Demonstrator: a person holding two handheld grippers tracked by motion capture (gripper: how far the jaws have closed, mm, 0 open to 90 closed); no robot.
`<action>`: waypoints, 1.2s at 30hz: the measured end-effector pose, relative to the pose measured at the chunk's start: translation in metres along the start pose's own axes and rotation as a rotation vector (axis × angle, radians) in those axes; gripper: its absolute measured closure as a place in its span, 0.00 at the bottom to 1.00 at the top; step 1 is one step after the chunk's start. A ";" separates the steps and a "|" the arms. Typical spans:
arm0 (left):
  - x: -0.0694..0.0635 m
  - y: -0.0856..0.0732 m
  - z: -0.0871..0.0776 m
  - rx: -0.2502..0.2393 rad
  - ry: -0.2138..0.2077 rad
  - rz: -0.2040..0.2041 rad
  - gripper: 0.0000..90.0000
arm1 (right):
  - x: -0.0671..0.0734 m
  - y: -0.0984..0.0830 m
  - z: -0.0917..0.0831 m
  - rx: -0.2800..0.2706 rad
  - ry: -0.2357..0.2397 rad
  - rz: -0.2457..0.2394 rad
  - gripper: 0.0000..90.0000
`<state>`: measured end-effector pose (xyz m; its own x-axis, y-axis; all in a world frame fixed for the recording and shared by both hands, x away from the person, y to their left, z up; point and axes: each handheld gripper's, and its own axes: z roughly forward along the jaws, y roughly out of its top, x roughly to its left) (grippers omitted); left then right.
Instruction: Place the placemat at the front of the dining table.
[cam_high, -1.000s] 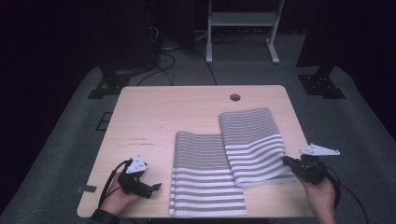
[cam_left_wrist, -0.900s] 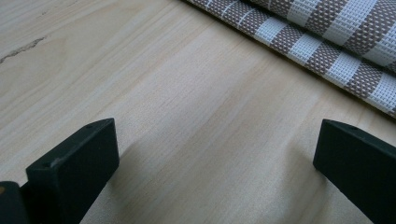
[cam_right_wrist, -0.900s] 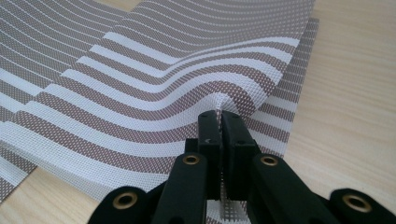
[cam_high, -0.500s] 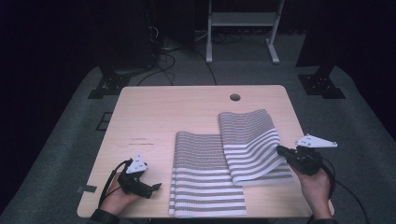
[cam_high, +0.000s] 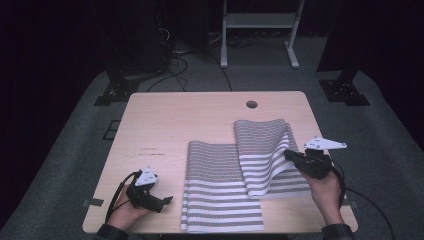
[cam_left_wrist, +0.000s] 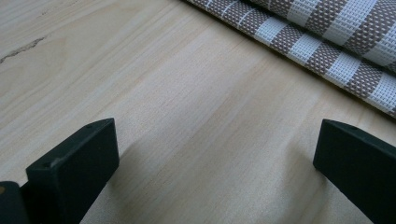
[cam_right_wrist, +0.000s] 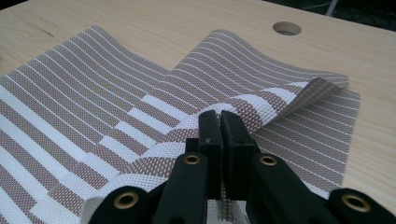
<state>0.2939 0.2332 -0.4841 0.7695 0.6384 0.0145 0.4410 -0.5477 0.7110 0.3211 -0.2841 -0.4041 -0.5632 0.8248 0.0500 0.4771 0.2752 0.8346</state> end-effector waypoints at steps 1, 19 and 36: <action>0.000 0.000 0.000 0.000 0.000 0.000 0.00 | 0.001 0.001 0.003 0.005 0.004 0.000 0.97; 0.000 0.000 0.000 0.000 -0.005 0.005 0.00 | 0.012 0.013 0.058 0.079 0.078 -0.030 0.97; 0.000 0.000 0.000 -0.002 -0.006 0.002 0.00 | 0.034 0.039 0.077 0.062 0.134 -0.072 0.97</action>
<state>0.2936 0.2329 -0.4842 0.7731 0.6341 0.0113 0.4388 -0.5476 0.7124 0.3727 -0.2070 -0.4120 -0.6803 0.7298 0.0674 0.4707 0.3646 0.8035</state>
